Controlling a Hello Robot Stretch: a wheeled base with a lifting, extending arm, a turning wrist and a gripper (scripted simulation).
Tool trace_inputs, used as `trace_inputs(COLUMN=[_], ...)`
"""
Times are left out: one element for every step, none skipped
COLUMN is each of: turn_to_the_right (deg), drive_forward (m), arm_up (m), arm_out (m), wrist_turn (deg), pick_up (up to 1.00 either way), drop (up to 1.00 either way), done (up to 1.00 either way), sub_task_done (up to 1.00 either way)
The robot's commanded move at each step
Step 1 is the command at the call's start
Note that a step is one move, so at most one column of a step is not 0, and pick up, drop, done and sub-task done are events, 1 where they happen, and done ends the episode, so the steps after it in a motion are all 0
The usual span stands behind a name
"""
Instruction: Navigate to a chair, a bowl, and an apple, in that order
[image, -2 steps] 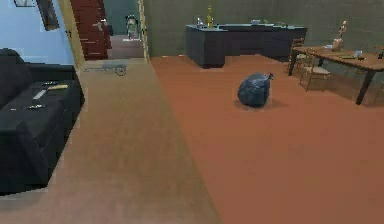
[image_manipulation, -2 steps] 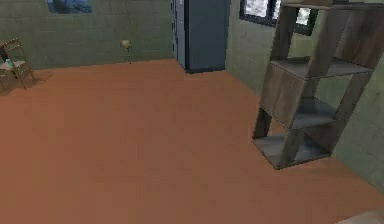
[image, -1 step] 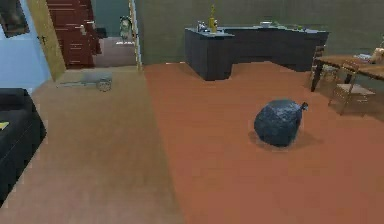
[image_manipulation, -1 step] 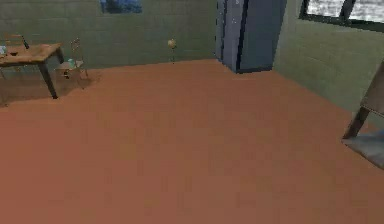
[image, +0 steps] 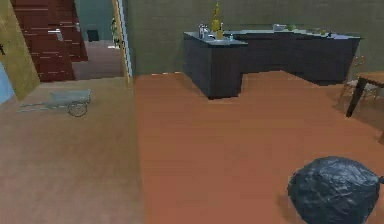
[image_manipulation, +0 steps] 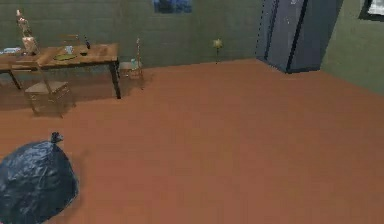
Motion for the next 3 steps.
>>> trace_inputs(turn_to_the_right=[3.0,0.0,3.0], drive_forward=[0.00,1.00,0.00], arm_up=[0.00,0.00,0.00], arm_out=[0.00,0.00,0.00], wrist_turn=[0.0,0.0,0.0], pick_up=[0.00,0.00,0.00], drop=[0.00,0.00,0.00], done=[0.00,0.00,0.00], sub_task_done=[0.00,0.00,0.00])
